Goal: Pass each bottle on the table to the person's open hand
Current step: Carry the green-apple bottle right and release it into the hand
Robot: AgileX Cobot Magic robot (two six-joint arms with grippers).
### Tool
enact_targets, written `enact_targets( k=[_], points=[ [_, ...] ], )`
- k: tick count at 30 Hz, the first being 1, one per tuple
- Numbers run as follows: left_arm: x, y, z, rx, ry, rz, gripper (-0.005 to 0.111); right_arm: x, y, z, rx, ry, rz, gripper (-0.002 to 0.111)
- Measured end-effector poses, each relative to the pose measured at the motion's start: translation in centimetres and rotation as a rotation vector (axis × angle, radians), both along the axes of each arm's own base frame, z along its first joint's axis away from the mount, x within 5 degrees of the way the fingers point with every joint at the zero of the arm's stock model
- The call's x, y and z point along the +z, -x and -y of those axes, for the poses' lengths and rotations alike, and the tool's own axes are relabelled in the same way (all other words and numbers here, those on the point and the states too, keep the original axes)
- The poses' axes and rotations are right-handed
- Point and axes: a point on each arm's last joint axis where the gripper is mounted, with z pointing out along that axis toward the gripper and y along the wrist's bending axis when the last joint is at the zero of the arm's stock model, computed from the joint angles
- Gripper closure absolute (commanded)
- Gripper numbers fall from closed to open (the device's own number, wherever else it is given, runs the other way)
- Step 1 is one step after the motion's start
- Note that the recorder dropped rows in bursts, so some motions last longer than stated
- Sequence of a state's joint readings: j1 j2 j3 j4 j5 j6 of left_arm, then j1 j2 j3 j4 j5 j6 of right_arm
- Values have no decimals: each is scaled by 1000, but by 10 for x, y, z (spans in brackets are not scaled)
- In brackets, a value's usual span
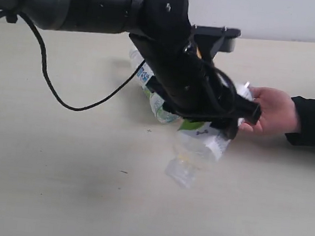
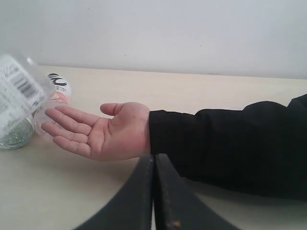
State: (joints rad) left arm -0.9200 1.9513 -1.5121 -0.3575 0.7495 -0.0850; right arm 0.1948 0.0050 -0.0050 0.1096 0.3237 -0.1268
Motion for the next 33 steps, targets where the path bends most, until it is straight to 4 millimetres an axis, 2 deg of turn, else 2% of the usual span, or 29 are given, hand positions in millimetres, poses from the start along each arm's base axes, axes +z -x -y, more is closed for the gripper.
enact_targets(
  k=[5, 10, 15, 22, 27, 33],
  points=[
    [27, 0, 23, 199, 338, -76, 107, 0, 0, 0, 0, 0, 0, 108],
    [29, -13, 32, 360, 492, -99, 107, 0, 0, 0, 0, 0, 0, 108],
    [14, -27, 38, 487, 553, -89, 107, 0, 0, 0, 0, 0, 0, 108],
    [-30, -46, 40, 595, 516, -97, 107, 0, 0, 0, 0, 0, 0, 108],
    [-47, -70, 46, 515, 450, -244, 107, 0, 0, 0, 0, 0, 0, 108],
    [-54, -74, 56, 458, 425, -276, 107, 0, 0, 0, 0, 0, 0, 108]
  ],
)
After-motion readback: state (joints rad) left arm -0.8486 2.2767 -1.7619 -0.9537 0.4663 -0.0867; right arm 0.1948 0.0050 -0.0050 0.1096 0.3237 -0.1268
